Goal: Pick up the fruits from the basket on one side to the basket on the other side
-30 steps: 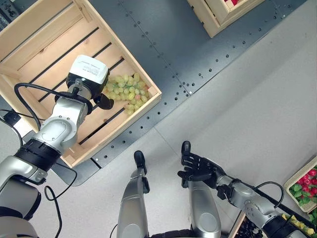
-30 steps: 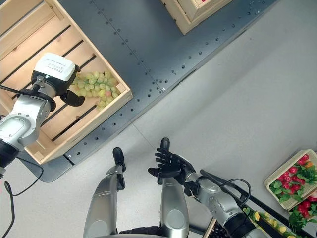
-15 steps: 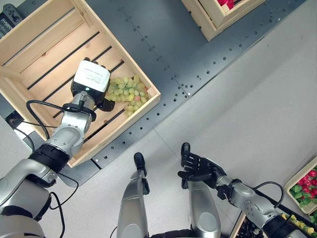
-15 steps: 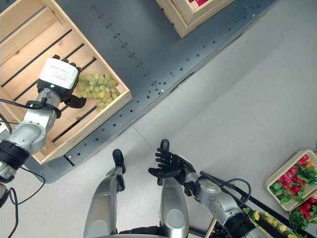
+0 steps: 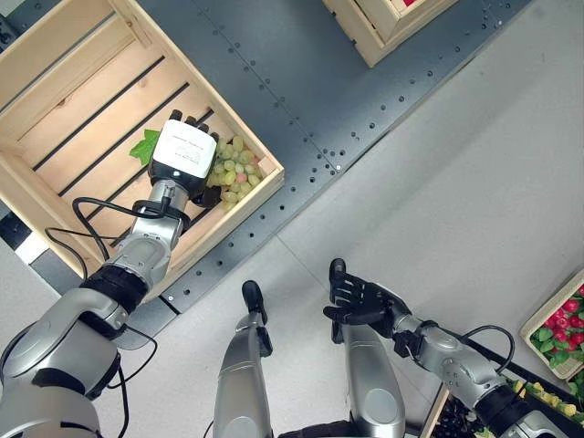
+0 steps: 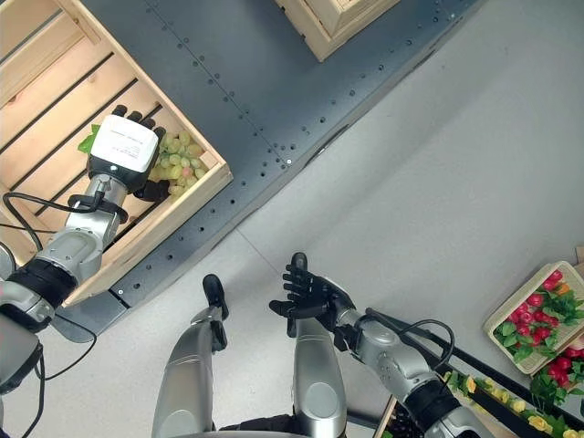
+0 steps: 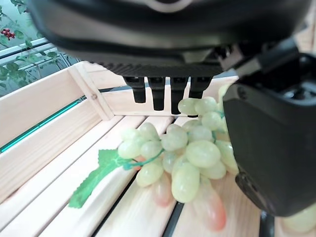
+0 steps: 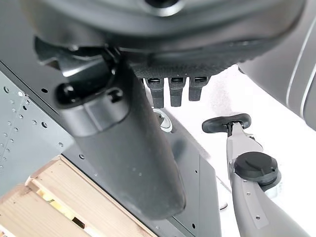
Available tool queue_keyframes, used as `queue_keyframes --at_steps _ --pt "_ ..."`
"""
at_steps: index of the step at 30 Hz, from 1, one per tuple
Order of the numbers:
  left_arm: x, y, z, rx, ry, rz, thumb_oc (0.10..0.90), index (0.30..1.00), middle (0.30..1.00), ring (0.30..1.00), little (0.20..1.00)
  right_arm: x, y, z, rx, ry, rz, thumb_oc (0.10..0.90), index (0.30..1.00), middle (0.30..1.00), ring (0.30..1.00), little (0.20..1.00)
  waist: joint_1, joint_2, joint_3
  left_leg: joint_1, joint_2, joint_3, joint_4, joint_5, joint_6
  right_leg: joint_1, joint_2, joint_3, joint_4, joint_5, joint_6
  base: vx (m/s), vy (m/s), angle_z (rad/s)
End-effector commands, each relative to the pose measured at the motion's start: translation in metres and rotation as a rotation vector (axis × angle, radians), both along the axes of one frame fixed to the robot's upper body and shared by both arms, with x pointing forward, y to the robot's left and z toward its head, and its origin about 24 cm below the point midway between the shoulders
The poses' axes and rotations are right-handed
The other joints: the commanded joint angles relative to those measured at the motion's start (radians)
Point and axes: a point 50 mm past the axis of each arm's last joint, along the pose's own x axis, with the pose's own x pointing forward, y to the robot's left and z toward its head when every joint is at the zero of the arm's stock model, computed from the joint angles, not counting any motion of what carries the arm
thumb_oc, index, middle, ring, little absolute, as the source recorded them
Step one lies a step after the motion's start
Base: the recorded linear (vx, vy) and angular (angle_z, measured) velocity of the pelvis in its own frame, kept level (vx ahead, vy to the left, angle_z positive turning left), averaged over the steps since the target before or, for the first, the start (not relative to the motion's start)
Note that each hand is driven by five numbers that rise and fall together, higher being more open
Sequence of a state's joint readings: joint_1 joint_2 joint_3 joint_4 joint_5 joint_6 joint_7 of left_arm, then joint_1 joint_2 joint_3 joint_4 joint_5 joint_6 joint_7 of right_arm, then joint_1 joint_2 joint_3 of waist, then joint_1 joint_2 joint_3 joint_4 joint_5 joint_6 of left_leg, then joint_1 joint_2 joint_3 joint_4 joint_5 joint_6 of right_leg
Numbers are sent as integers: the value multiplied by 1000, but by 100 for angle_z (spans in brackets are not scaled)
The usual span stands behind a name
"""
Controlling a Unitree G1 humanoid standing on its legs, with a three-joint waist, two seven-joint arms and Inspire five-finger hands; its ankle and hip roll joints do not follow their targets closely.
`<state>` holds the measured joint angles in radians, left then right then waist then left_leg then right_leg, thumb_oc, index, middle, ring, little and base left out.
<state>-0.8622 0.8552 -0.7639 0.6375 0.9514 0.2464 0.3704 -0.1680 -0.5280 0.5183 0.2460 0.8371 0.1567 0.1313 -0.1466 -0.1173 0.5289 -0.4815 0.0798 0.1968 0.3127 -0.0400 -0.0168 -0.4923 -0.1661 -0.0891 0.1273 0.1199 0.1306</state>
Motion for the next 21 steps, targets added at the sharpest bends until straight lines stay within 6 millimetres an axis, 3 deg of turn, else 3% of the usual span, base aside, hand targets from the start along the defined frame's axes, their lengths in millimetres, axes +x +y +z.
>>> queue_keyframes --at_steps 1,2,3,4,15,21 --pt "8 -17 37 63 -156 -95 800 900 900 900 900 0 11 11 80 -39 14 800 900 900 900 900 6 -7 -9 -39 -4 20 71 -17 -33 -42 13 -8 136 -63 19 0 0 0" --pt "9 -18 35 73 -146 -92 558 538 538 538 538 1 12 10 82 -37 11 800 900 900 900 900 5 -8 -9 -38 -4 20 69 -17 -34 -42 15 -7 135 -63 20 0 0 0" --pt "9 -17 35 73 -145 -90 515 472 472 472 472 1 12 10 82 -37 11 800 900 900 900 900 5 -9 -9 -38 -3 20 69 -16 -34 -43 15 -7 135 -63 20 0 0 0" --pt "10 -17 35 74 -143 -88 406 309 309 309 309 2 12 11 81 -37 10 800 900 900 900 900 5 -9 -9 -40 -3 20 70 -16 -35 -44 15 -7 135 -63 19 0 0 0" --pt "10 -5 29 24 -132 -45 400 300 300 300 300 3 10 10 73 -51 9 800 900 900 900 900 6 -5 -9 -50 -9 6 70 -10 -41 -48 16 -8 134 -64 14 0 0 0" --pt "1 1 38 -52 -291 -125 400 300 300 300 300 0 8 11 70 -81 6 800 900 900 900 900 18 -1 -9 -17 -12 4 46 -5 -43 -19 14 -17 125 -71 12 -29 4 0"
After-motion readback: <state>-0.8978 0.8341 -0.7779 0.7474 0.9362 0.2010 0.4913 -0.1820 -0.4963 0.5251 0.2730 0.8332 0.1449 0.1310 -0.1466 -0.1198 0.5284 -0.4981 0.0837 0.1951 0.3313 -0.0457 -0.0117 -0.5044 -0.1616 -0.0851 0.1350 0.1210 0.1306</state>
